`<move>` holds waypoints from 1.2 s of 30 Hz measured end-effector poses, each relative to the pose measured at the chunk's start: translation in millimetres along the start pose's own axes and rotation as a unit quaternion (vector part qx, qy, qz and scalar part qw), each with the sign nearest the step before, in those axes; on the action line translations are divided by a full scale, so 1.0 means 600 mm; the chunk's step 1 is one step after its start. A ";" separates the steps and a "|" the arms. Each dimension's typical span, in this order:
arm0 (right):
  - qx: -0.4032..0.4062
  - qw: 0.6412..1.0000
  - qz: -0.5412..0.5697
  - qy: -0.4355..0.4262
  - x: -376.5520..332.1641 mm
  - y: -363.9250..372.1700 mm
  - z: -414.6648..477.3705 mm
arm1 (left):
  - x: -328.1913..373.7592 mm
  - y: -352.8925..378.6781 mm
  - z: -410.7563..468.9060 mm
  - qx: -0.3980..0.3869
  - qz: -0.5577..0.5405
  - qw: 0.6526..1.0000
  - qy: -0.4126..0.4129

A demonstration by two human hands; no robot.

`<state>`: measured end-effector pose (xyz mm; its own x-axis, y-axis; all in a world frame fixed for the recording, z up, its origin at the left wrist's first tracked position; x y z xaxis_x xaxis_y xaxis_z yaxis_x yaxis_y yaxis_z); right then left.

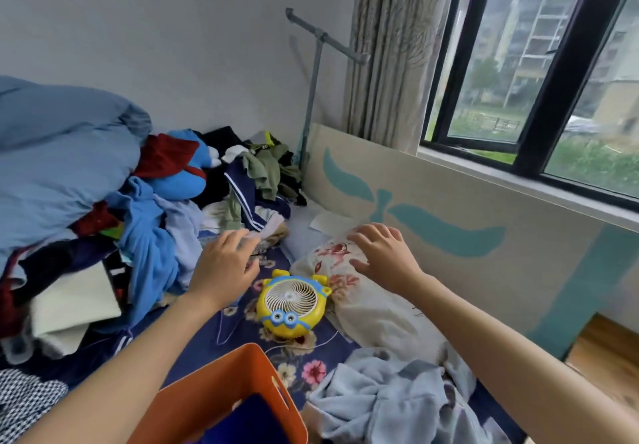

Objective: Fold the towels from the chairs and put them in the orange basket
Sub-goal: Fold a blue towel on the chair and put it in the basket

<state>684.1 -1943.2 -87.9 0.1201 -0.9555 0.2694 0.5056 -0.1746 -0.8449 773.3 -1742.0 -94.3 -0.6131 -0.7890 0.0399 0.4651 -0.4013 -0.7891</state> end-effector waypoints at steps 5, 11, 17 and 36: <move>-0.001 0.997 0.030 -0.074 -0.025 0.037 0.032 | -0.022 0.029 -0.027 -0.037 0.041 0.996 -0.066; -0.005 0.979 0.105 -0.174 -0.068 0.096 0.069 | -0.053 0.025 -0.095 -0.065 0.083 0.971 -0.214; 0.028 0.922 0.132 -0.363 -0.186 0.074 0.057 | -0.038 -0.076 -0.253 -0.036 0.170 0.916 -0.361; 0.109 0.611 0.247 -0.744 -0.771 -0.308 -0.399 | 0.329 -0.570 -1.019 0.022 0.331 0.535 -0.777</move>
<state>330.5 -1525.7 -167.0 0.8659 0.4243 0.2651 0.1758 0.2381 -0.9552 102.8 -1476.2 -191.6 0.9508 -0.1847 0.2487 0.2868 0.2220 -0.9319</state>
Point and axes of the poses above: each hand's wrist, its own z-axis towards the middle knuckle, its own y-axis out of the palm, x = y × z, the point moved 9 cm from there along z, towards the middle knuckle, and after that the axes turned 13 degrees about -y, right-handed, at the moved point
